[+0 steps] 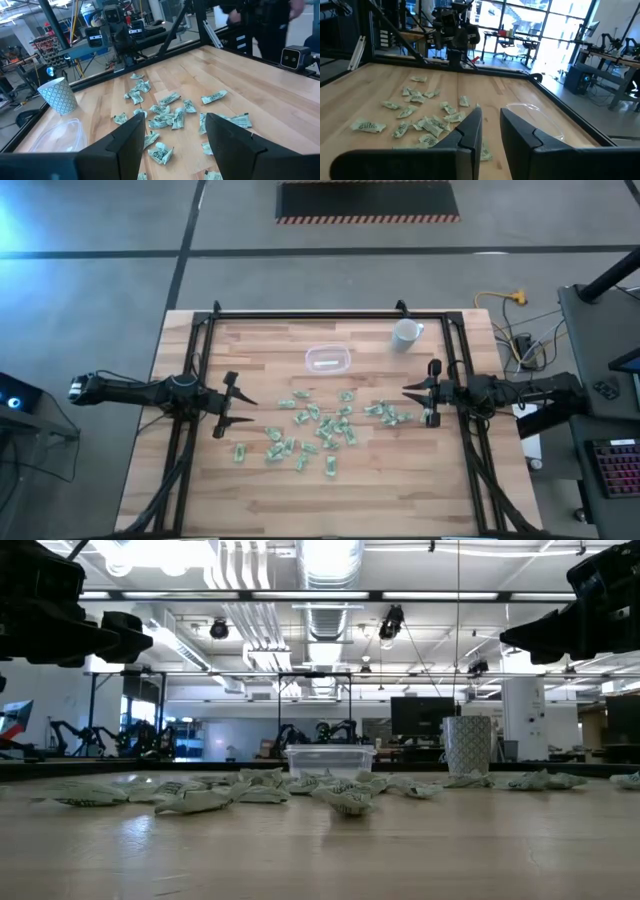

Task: Pick and place Stevia / Truvia into bins

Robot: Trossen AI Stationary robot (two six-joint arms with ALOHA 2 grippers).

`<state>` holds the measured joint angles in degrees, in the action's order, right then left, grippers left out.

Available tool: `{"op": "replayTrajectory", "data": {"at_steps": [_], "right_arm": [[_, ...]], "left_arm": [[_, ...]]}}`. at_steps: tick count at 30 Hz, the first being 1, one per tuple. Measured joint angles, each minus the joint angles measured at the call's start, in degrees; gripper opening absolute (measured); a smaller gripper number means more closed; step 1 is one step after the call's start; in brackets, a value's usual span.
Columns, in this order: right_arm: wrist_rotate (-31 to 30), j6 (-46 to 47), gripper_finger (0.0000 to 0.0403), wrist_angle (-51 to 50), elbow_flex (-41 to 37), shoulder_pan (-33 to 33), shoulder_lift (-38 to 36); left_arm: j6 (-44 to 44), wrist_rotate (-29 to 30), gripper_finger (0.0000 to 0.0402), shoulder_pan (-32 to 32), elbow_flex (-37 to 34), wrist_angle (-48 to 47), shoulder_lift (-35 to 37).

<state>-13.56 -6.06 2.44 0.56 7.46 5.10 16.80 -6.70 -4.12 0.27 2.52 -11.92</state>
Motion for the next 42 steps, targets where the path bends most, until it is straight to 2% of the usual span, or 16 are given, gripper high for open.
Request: {"op": "replayTrajectory", "data": {"at_steps": [35, 42], "right_arm": [[0.02, 0.16, 0.0059, -0.01, 0.01, 0.01, -0.07], [0.03, 6.42, 0.0059, 0.05, 0.01, 0.00, -0.07]], "left_arm": [[0.00, -0.01, 0.0193, -0.01, 0.00, 0.00, -0.04], [0.00, -0.02, 0.0193, -0.01, 0.00, 0.02, -0.03]]}}
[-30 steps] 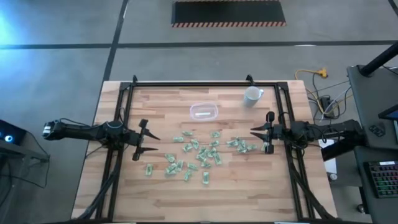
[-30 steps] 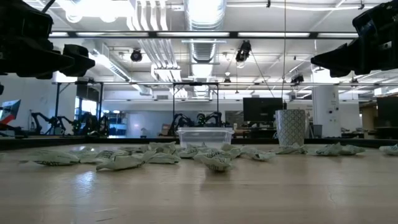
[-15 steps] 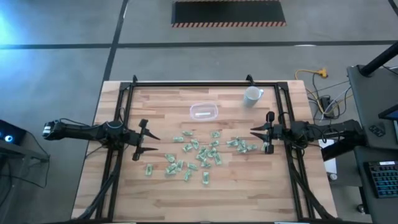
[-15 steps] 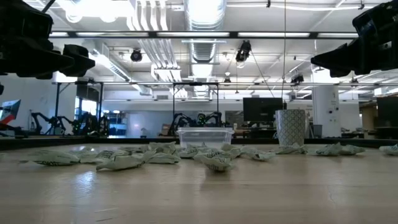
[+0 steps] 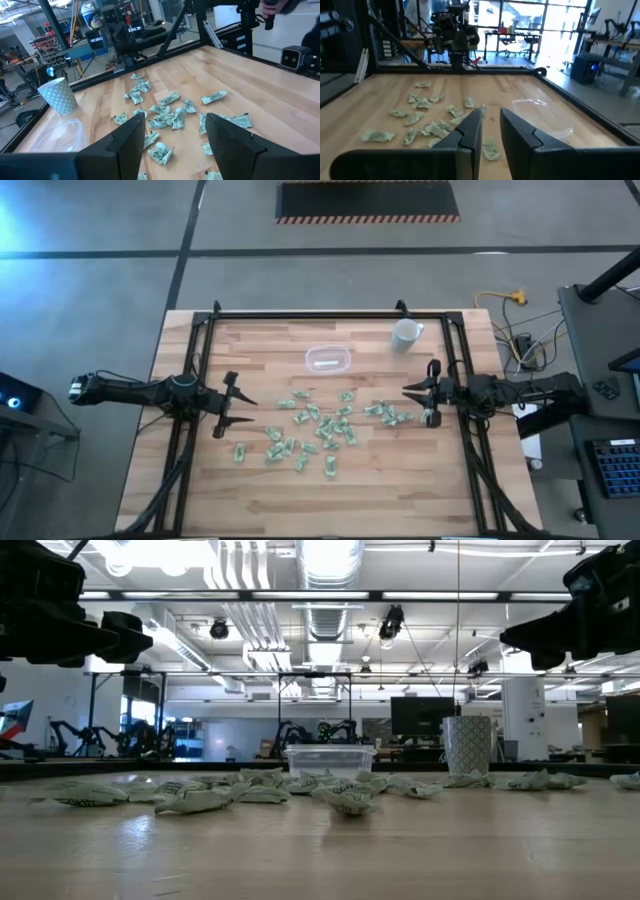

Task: Pick and place Stevia / Truvia into bins

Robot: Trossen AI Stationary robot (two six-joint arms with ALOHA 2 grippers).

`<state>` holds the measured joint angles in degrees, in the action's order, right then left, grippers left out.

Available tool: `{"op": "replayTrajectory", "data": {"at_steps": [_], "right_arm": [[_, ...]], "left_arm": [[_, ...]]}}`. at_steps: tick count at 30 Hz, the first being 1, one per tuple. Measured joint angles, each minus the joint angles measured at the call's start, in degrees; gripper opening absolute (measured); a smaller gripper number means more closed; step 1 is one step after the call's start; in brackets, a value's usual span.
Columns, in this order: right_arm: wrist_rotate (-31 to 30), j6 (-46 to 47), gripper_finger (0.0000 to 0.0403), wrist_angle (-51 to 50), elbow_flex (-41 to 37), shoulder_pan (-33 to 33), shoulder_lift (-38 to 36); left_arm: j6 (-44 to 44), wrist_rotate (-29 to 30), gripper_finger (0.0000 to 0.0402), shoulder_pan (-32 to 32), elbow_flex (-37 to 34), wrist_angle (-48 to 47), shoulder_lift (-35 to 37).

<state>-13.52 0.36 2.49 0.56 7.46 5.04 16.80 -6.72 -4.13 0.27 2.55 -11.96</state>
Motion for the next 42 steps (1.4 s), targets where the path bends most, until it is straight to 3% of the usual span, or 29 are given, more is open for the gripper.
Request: {"op": "replayTrajectory", "data": {"at_steps": [4, 11, 42], "right_arm": [[0.04, 0.77, 0.0059, 1.57, 0.02, 0.02, 0.00], [0.07, 18.99, 0.0059, 0.83, 0.02, 0.02, 0.02], [0.01, 18.71, 0.0059, 1.04, 0.02, 0.02, 0.04]], "left_arm": [[0.00, 0.00, 0.0193, 0.00, 0.00, 0.00, 0.06], [0.00, 0.01, 0.0193, 0.00, 0.00, -0.01, 0.08], [0.00, 0.00, 0.0193, -0.01, 0.00, -0.02, -0.01]]}}
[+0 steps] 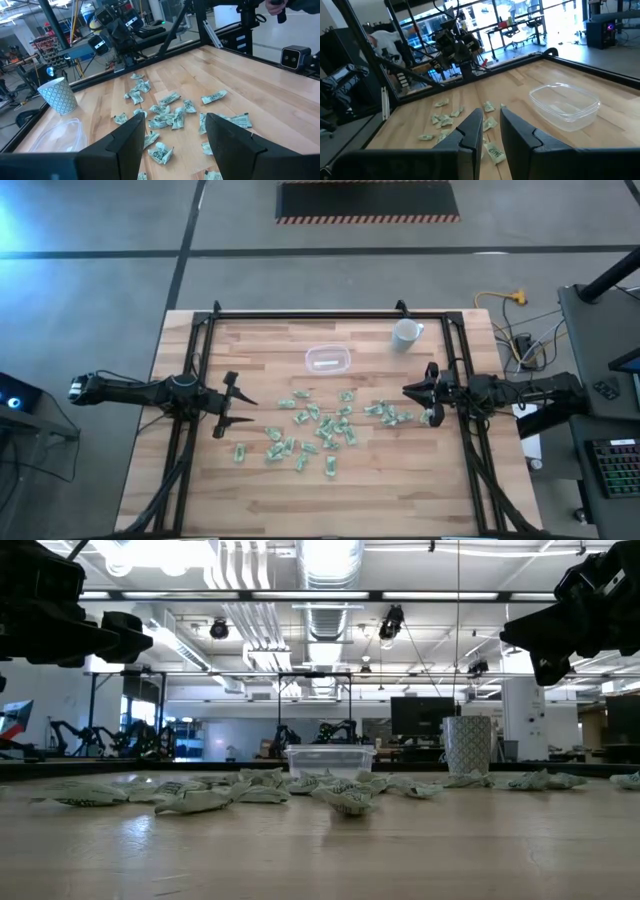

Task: Pick and place Stevia / Truvia into bins

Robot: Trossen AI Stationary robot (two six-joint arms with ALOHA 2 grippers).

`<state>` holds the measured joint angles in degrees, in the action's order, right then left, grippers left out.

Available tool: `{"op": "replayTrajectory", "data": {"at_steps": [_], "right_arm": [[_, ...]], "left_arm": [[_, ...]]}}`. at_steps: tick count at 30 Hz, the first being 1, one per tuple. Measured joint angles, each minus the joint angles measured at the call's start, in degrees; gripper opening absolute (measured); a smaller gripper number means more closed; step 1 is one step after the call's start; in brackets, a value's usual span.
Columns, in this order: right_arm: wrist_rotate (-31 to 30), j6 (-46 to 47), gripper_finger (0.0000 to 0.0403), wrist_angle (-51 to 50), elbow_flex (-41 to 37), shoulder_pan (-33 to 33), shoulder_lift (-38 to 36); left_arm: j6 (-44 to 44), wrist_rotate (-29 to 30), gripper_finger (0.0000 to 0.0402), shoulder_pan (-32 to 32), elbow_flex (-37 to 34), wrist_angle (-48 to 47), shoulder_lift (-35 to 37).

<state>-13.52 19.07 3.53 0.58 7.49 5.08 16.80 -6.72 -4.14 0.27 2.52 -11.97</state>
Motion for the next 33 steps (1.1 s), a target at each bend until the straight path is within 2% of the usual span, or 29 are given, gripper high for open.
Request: {"op": "replayTrajectory", "data": {"at_steps": [19, 24, 26, 30, 33], "right_arm": [[-0.39, -0.98, 0.0059, -0.71, 0.00, -0.02, -0.02], [-0.39, -6.41, 0.0059, 0.94, 0.00, -0.02, -0.02], [-0.39, -9.69, 0.0059, 2.52, 0.00, -0.01, -0.02], [0.31, -12.14, 0.0059, 7.16, 0.00, 0.02, -0.02], [0.37, -13.36, 0.0059, 9.65, 0.00, 0.02, -0.02]], "left_arm": [[0.06, 0.02, 0.0193, 0.00, 0.00, 0.02, 0.09], [-0.06, -0.01, 0.0193, 0.00, 0.00, 3.81, -0.07], [-3.23, -0.79, 0.0193, -0.04, 0.00, 6.93, -0.04], [-18.30, -1.31, 0.0193, -0.04, 0.00, 15.66, 0.04], [-25.93, -1.27, 0.0193, -0.04, 0.00, 21.93, 0.05]]}}
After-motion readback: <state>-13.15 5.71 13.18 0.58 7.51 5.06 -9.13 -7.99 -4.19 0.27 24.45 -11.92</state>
